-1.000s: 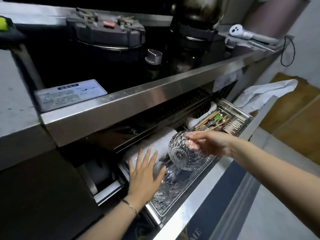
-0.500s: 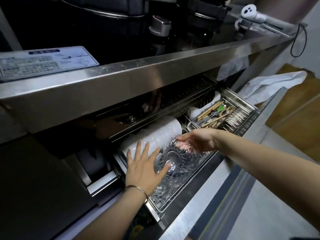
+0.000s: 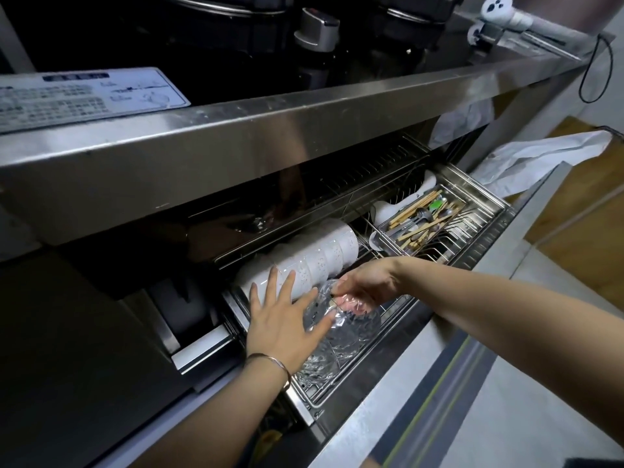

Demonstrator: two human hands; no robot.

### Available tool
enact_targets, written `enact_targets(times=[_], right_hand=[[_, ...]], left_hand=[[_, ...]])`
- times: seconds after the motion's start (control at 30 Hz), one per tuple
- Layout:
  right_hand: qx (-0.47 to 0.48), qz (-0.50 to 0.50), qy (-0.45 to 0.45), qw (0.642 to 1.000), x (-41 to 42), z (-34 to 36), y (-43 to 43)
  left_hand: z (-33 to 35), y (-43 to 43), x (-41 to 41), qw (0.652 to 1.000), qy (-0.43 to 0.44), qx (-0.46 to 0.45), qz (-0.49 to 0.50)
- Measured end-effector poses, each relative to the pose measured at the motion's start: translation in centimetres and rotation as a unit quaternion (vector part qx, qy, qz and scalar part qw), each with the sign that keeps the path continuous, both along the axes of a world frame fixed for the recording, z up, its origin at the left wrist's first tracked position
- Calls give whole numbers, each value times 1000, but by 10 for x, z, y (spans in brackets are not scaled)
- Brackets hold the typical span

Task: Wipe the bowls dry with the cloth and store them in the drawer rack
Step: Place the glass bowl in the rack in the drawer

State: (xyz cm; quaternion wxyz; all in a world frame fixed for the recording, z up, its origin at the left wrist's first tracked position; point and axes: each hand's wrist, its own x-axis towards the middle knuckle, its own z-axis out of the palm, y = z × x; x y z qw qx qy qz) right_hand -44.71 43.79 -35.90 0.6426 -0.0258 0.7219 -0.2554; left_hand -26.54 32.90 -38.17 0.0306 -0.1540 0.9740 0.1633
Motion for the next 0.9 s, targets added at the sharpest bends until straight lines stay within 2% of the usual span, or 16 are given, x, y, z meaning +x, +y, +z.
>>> enact_targets(times=[0.33, 0.5, 0.67, 0.73, 0.8, 0.9], right_hand=[[-10, 39, 23, 999, 3, 0, 1], [-3, 23, 31, 999, 4, 1, -1], [16, 75, 59, 995, 4, 9, -1], [19, 95, 102, 990, 9, 22, -2], [2, 72, 179, 981, 18, 40, 1], [-81, 1, 308, 948, 36, 68, 12]], left_hand=[[-1, 0, -1, 1000, -2, -6, -1], [-1, -1, 0, 1000, 0, -1, -1], [-1, -2, 0, 1000, -9, -4, -2], [-1, -2, -1, 1000, -12, -2, -4], [1, -2, 0, 1000, -11, 3, -9], [5, -2, 4, 999, -11, 46, -22]])
